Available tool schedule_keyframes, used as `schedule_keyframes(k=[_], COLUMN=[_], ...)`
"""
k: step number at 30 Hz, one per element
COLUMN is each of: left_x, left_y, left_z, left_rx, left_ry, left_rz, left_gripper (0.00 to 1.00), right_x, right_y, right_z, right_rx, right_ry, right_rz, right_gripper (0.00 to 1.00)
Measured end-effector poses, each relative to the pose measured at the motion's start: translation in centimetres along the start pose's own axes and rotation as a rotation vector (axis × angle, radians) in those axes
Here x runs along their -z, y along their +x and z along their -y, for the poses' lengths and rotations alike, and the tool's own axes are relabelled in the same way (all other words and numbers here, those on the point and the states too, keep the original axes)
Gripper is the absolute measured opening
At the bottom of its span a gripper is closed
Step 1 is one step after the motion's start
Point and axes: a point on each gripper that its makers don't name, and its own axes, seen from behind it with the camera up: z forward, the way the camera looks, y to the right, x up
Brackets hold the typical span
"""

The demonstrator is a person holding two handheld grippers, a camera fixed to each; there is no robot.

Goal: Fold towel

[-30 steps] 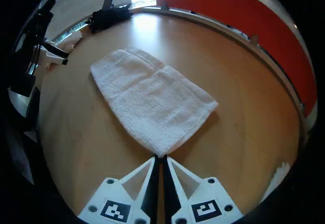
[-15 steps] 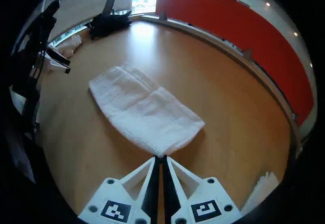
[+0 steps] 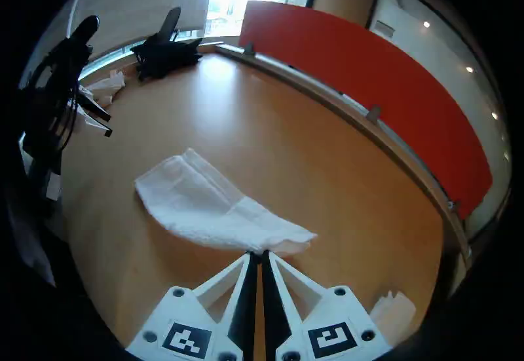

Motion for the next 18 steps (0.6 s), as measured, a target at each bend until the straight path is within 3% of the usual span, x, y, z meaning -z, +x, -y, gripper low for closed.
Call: schedule_keyframes(k=[9,18], left_x=[0.1,0.1], left_y=[0.4,0.3], left_z=[-0.3,-0.6], left_rx=[-0.004,-0.003], left_ry=[-0.005,-0.009], left_rz=[-0.005,-0.007], left_gripper=[0.93,0.93], right_x=[1.6,1.7], right_y=[1.5,1.7], right_z=[-1.9,-1.5], right_rx=[0.016,0.029], right_ry=[-0.034,-0.025], right_rz=[-0.031,-0.037], right_gripper=[0.04,0.04])
